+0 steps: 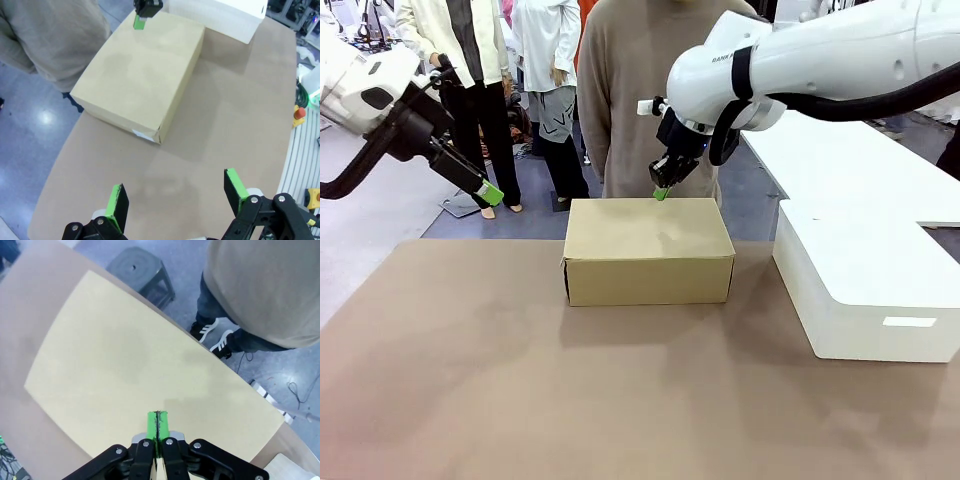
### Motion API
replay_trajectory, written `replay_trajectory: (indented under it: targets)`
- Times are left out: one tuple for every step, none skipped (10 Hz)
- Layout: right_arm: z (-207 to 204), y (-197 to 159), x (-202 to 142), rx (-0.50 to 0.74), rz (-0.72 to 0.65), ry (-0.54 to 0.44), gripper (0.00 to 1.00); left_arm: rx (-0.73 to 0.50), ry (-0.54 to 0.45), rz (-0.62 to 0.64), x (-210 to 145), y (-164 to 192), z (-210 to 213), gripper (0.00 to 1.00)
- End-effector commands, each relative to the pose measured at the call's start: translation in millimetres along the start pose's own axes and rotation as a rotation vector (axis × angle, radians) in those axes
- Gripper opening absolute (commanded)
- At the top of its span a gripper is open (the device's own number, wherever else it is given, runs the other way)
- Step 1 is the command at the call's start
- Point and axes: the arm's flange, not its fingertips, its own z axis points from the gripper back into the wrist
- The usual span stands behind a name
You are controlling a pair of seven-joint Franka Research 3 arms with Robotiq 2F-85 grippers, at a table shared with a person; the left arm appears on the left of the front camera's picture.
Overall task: Pack the shoes into the box.
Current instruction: Press down on the lid of the Shoes Box.
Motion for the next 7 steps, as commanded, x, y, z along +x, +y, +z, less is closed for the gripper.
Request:
replay_trajectory:
  targets:
    - [-13, 5, 12, -0.046, -0.028, 0.018, 0.0, -0.002, 0.002, 0.001, 0, 1, 1, 1.0]
    - [-23, 6, 10, -0.054, -0.025, 0.042, 0.0, -0.002, 0.002, 0.001, 0, 1, 1, 1.0]
    - [-33, 7, 9, -0.067, -0.026, 0.053, 0.0, -0.002, 0.002, 0.001, 0, 1, 1, 1.0]
    - [-43, 7, 8, -0.081, -0.021, 0.068, 0.0, -0.002, 0.002, 0.001, 0, 1, 1, 1.0]
    - [-50, 9, 7, -0.091, -0.016, 0.084, 0.0, -0.002, 0.002, 0.001, 0, 1, 1, 1.0]
    - [-56, 12, 6, -0.095, -0.008, 0.099, 0.0, -0.002, 0.002, 0.001, 0, 1, 1, 1.0]
    - [-54, 14, 4, -0.089, 0.002, 0.109, 0.0, -0.002, 0.002, 0.001, 0, 1, 1, 1.0]
